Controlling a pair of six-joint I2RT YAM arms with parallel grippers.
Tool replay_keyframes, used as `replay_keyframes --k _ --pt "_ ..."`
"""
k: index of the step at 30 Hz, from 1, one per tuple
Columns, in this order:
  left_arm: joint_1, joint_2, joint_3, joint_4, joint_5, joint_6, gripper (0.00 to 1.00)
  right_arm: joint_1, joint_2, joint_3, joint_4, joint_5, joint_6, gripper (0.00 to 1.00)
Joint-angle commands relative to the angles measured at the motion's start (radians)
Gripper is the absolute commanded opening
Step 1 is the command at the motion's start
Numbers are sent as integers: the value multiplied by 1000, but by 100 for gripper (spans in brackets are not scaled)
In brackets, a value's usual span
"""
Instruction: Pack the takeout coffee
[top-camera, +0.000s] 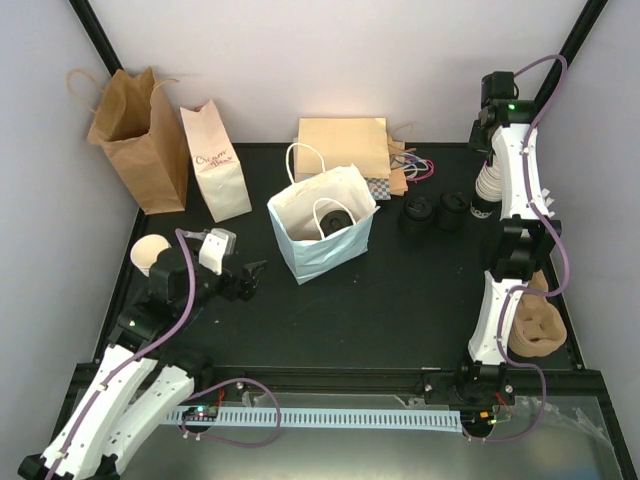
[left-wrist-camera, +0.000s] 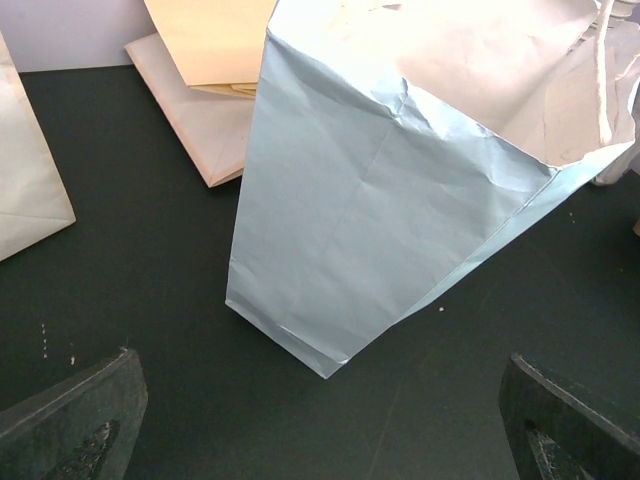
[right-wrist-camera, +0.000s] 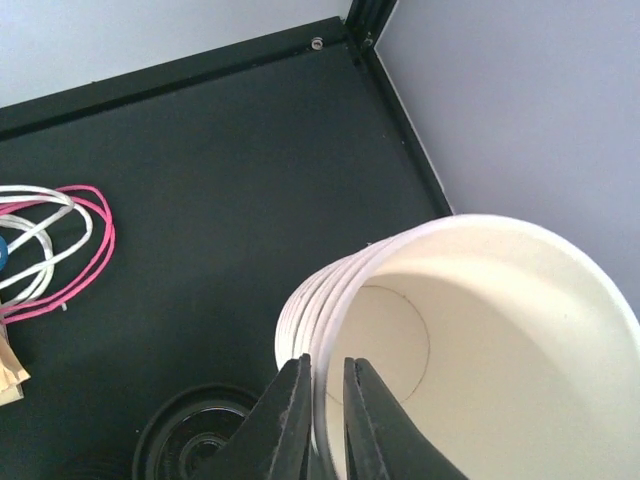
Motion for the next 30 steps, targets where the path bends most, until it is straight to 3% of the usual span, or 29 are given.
replay_keyframes --k 1,11,30 --pt "-3 10 1 25 -9 -3 99 -4 8 25 20 22 -7 11" --pt "-3 16 0 28 -6 -1 99 -6 -24 29 21 47 -10 1" --pt "-4 5 -1 28 -6 -1 99 -4 -111 99 -19 117 -30 4"
